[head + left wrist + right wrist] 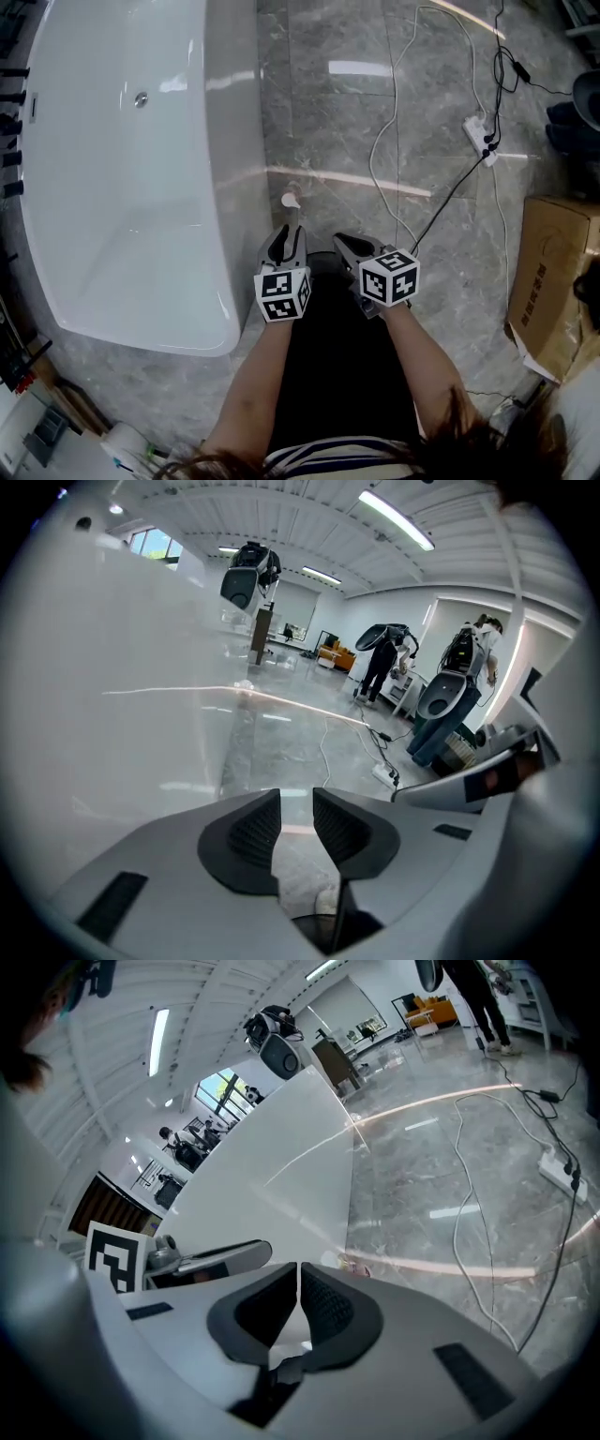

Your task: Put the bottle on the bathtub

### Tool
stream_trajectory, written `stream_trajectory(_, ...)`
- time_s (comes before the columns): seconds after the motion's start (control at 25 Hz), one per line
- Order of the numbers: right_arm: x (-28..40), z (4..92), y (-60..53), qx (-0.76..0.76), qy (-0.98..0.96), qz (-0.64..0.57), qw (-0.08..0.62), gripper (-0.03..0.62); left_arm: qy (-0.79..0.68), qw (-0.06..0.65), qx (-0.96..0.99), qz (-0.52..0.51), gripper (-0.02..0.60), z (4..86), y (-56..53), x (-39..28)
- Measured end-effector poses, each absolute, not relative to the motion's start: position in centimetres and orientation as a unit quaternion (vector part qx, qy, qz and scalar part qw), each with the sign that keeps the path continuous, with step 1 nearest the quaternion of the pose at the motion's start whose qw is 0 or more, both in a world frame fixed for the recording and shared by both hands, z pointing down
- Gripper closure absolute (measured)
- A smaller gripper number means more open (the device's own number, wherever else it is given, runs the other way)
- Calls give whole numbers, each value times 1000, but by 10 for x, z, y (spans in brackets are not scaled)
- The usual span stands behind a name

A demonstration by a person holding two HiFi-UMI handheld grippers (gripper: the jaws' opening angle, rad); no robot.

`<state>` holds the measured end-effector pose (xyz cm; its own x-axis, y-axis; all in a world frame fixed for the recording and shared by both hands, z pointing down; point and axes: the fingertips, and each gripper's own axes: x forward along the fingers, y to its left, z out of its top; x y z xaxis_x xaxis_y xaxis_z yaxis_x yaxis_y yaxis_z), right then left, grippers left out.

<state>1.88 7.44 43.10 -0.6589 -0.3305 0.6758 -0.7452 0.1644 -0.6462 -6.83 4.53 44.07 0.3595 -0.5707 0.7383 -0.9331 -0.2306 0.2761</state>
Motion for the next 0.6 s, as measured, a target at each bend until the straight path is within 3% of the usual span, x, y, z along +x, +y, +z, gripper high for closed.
stream_trajectory(0.2,16,397,63,380,-747,508,199,559,-476,347,766,256,508,390,41,-56)
stream_trajectory(0.6,1,331,50,395,-760,476,201,565,-479,359,762,248,517,319,49,-74)
